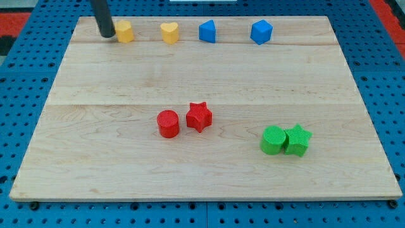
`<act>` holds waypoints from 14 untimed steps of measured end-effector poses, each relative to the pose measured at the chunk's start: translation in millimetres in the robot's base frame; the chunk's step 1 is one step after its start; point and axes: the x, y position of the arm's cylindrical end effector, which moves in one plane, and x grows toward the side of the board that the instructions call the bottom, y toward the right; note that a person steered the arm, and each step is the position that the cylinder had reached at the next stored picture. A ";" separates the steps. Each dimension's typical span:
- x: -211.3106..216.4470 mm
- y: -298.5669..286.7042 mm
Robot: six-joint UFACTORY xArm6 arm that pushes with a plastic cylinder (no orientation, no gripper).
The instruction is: Move your arm to the top of the red star
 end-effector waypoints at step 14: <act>122.8 246.0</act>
